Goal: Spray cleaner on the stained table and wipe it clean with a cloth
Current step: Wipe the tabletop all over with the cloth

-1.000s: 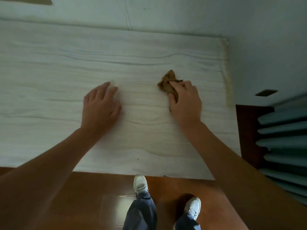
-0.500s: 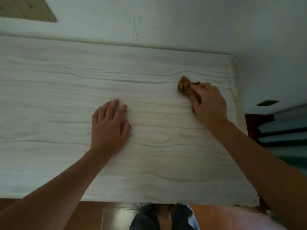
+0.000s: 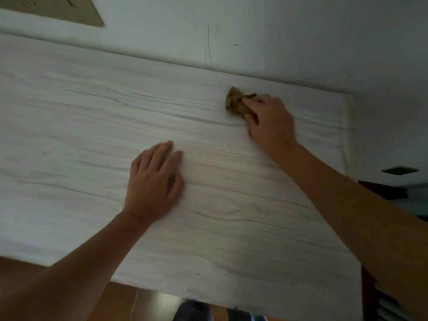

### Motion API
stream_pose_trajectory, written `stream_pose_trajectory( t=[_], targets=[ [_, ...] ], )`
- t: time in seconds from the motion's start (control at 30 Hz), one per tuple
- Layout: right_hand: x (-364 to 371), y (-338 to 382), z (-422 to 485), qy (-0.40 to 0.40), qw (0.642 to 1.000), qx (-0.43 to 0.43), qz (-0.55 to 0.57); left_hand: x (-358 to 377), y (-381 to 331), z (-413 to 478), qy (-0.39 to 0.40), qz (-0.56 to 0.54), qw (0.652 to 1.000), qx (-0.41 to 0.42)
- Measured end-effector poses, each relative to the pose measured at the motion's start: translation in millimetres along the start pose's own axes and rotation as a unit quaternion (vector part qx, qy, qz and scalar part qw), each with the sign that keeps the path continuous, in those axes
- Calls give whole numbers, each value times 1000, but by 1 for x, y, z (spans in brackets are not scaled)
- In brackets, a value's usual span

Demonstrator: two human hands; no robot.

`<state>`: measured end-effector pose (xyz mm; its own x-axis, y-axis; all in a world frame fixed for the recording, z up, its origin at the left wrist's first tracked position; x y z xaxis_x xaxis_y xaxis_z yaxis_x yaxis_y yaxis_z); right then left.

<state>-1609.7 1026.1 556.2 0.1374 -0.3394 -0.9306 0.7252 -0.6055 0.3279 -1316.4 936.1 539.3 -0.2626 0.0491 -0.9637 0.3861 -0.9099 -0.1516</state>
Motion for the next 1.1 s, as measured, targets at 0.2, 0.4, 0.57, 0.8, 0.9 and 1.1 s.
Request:
stream_pose_trajectory(
  t=[0.2,0.4,0.57,0.8,0.9,1.1],
  targets=[
    [-12,-50,41,-42,988,145,-36,-1,1,3,14,-4,1000,-3],
    [7,1,14,-19,999,22,21,-2,-1,3,26,-4,1000,-10],
    [10,22,-42,27,980,-186,69,-5,-4,2,42,2,999,-10],
    [-34,-80,-14,48,972,-229,10,-4,-75,51,55,7,991,-119],
    [-56,-142,27,51,976,-210,-30,16,-137,81,53,-14,998,3],
    [-78,-215,55,47,994,-86,-47,48,-185,98,58,-25,995,73]
  ],
)
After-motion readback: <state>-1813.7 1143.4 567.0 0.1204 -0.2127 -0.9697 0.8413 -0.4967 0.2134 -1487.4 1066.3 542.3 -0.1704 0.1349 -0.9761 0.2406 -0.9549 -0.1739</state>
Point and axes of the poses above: each hand's wrist, its own z-axis towards the middle knuckle, its own x-axis out of the palm, y = z × x, the point moved 1 cm from there along z, towards the middle knuckle, and after that the axes turned 11 degrees about x, right-handed, at the moved point
